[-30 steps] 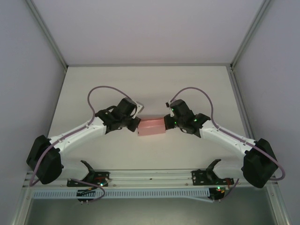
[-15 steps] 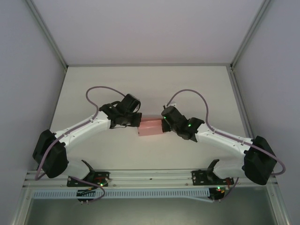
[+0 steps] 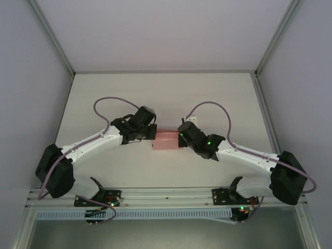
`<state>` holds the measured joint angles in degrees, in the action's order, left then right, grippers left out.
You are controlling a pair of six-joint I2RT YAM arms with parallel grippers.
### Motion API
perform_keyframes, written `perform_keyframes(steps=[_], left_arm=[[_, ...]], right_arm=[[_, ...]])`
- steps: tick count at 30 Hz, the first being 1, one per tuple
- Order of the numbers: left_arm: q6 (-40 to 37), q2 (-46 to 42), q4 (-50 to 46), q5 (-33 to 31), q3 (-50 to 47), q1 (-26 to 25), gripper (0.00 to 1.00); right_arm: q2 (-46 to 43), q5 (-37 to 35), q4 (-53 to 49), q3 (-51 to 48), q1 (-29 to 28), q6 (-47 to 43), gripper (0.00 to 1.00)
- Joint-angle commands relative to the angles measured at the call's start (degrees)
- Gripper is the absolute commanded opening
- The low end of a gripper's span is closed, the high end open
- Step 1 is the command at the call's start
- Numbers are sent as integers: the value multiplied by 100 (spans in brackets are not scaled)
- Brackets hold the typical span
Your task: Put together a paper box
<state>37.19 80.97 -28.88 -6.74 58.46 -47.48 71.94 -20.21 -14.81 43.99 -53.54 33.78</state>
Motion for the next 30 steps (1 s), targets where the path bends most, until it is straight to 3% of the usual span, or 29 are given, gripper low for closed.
perform_keyframes(steps=[1,10,14,20,23,25,26,29,30], left_arm=[[181,-9,410,-122,-497,-356,0],[159,-748,1713,-670,-1951,-1255,0],[251,-1075,1816,-854,-2358,-1513,3],[318,-1433,1684,-842,-2216,-1532,35],[363,-1534,1374,-879,-1856,-1539,45],[525,-1560,1061,-985,-1594,-1538,75],[626,-1558,878,-1106,-1467,-1537,78],[917,-1567,519,-1271,-1280,-1439,100],[1048,-1582,459,-1242,-1283,-1321,100]], right_arm=[[32,382,376,-337,-188,104,0],[-201,58,1068,-906,-476,-149,0],[-375,-40,1511,-1352,-577,-293,0],[-540,-161,1532,-1534,-638,-384,0],[-563,-146,1560,-1529,-691,-429,0],[-554,-203,1555,-1520,-743,-452,0],[-558,-286,1524,-1510,-775,-434,0],[-550,-429,1473,-1504,-823,-389,0],[-550,-438,1476,-1504,-829,-387,0]])
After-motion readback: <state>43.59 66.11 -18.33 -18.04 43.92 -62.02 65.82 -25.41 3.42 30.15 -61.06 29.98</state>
